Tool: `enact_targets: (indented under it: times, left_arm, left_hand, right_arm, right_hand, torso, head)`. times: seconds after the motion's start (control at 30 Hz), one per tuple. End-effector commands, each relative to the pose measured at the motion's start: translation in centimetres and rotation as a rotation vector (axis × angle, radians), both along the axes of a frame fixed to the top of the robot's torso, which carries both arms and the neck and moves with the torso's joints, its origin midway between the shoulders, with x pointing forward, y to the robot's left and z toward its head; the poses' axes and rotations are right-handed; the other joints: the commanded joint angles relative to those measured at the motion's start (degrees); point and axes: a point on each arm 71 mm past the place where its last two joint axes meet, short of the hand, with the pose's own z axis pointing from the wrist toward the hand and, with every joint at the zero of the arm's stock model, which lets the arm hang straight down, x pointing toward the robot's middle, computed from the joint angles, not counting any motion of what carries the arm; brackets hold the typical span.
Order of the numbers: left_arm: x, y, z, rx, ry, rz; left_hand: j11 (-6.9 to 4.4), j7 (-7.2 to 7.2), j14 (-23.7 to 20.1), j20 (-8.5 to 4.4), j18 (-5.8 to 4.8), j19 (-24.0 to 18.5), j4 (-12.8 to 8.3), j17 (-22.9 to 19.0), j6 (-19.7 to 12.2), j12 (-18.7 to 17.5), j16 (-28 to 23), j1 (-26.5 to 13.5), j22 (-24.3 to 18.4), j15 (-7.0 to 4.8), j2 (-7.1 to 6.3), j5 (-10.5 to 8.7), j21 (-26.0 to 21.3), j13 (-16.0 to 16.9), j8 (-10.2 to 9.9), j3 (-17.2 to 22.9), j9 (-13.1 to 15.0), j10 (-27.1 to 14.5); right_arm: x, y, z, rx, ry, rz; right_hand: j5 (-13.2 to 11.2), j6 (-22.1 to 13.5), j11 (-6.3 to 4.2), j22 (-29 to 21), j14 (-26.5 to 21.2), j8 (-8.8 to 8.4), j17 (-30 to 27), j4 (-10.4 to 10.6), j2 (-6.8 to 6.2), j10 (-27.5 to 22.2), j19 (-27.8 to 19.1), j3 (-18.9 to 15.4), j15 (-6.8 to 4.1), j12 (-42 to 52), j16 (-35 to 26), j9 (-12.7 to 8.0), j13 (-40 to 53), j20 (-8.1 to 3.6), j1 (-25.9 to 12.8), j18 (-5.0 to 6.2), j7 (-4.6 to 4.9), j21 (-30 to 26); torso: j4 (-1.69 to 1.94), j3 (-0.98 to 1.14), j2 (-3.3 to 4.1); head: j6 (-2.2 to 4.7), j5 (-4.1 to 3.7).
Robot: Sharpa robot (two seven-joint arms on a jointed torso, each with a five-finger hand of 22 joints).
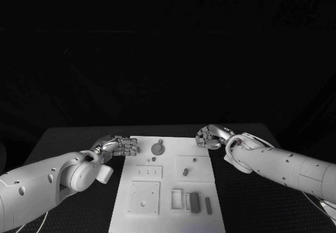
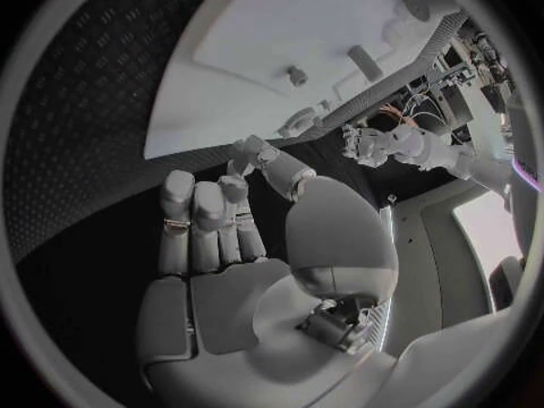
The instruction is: Assemble the parts on the task board
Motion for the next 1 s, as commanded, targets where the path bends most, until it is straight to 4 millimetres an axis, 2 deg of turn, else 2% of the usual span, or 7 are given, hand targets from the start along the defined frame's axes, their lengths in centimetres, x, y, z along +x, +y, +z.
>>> enact_targets:
  times: [0.03,0.17,0.27,0.57,0.6,0.73,1.0]
  left_arm:
    - [-0.5,-1.1,0.4,0.107,0.017,-0.107]
    - [-0.9,-2.1,1.0,0.159,0.026,-0.143]
    - [-1.1,-3.0,1.3,0.179,0.028,-0.155]
    - [-1.4,-5.2,1.2,0.21,0.061,-0.174]
    - [-1.5,-5.4,1.2,0.212,0.065,-0.176]
    - [-1.6,-6.0,1.2,0.209,0.063,-0.183]
    - [-1.9,-7.0,1.4,0.181,0.05,-0.23]
  left_hand:
    - [-0.2,-0.13,0.6,-0.07,0.99,0.5,0.4,0.2,0.7,0.3,-0.2,-1.2,0.2,-0.03,-0.25,0.22,-0.1,0.2,0.3,-0.3,0.1,0.6]
    - [-0.5,-0.29,1.1,-0.25,1.11,0.9,0.6,0.7,1.2,0.5,0.0,-1.7,0.6,-0.27,-0.41,0.22,0.1,0.5,0.2,-0.3,0.0,1.2]
    - [-0.6,-0.35,1.3,-0.32,1.13,1.0,0.6,0.9,1.4,0.6,0.0,-1.8,0.8,-0.35,-0.45,0.21,0.2,0.7,0.2,-0.3,-0.1,1.4]
    - [-0.67,-0.29,1.4,-0.4,1.1,1.1,0.8,1.3,1.4,0.7,0.0,-2.5,1.1,-0.41,-0.67,0.22,0.3,1.0,-0.2,-0.4,-0.3,1.5]
    - [-0.67,-0.27,1.4,-0.4,1.1,1.0,0.9,1.3,1.3,0.6,0.0,-2.5,1.2,-0.41,-0.66,0.22,0.3,1.0,-0.3,-0.4,-0.3,1.5]
    - [-0.64,-0.18,1.3,-0.42,1.09,1.0,1.0,1.5,1.2,0.6,-0.1,-2.7,1.3,-0.42,-0.41,0.22,0.2,1.1,-0.5,-0.4,-0.4,1.4]
    - [-0.39,0.14,1.3,-0.42,1.08,0.9,0.9,1.9,0.6,0.2,-0.2,-2.8,1.6,-0.41,-0.23,0.22,0.2,1.2,-1.2,-0.2,-0.7,0.8]
  right_arm:
    - [0.1,1.2,1.2,-0.029,-0.014,0.029]
    - [-0.1,3.1,2.4,-0.038,-0.027,0.064]
    - [-0.3,4.8,3.1,-0.034,-0.031,0.091]
    - [-1.5,9.3,4.0,-0.018,-0.047,0.176]
    - [-1.6,9.7,4.0,-0.015,-0.047,0.186]
    - [-2.1,11.4,4.1,-0.004,-0.042,0.222]
    - [-2.8,13.4,4.2,0.003,-0.023,0.275]
  right_hand:
    - [0.1,2.7,-0.31,0.9,0.0,0.29,0.0,-0.1,-0.36,0.2,0.0,-0.3,-0.42,0.2,0.3,2.1,-0.1,-0.5,0.1,2.48,1.5,0.2]
    - [0.1,2.7,-0.31,0.9,0.0,0.27,-0.1,0.0,-0.63,0.2,0.0,-0.4,-0.42,0.2,0.3,2.2,-0.1,-0.48,-0.1,2.48,1.49,0.2]
    - [0.1,2.7,-0.31,0.9,0.1,0.21,-0.1,0.2,-0.86,0.2,0.1,-0.5,-0.42,0.1,0.2,2.2,-0.1,-0.44,-0.5,2.48,1.49,0.2]
    - [0.1,2.8,-0.34,0.8,0.1,0.12,-0.1,0.4,-1.14,0.3,0.2,-0.6,-0.44,0.1,0.2,2.3,-0.1,-0.41,-0.9,2.48,1.45,0.2]
    - [0.1,2.8,-0.36,0.8,0.1,0.12,-0.1,0.4,-1.18,0.3,0.2,-0.6,-0.45,0.1,0.2,2.3,-0.1,-0.41,-0.9,2.48,1.44,0.2]
    - [0.1,2.8,-0.37,0.8,0.2,0.11,-0.1,0.4,-1.3,0.4,0.2,-0.6,-0.47,0.1,0.2,2.3,-0.1,-0.42,-0.9,2.48,1.43,0.2]
    - [0.1,2.8,-0.38,0.7,0.2,0.02,-0.2,0.6,-1.34,0.4,0.4,-0.6,-0.5,0.1,0.2,2.3,-0.2,-0.42,-1.2,2.48,1.43,0.2]
  torso:
    - [-0.03,-0.06,-0.04]
    - [-0.04,-0.11,-0.15]
    - [-0.06,-0.06,-0.07]
    - [-0.02,-0.05,0.04]
    - [-0.01,-0.09,0.04]
    - [-0.09,-0.02,0.11]
    - [-0.07,0.01,0.11]
  head:
    - [0.25,0.2]
    - [0.48,0.54]
    - [0.76,0.95]
    - [1.29,1.67]
    - [1.29,1.7]
    - [1.36,2.0]
    - [1.17,2.01]
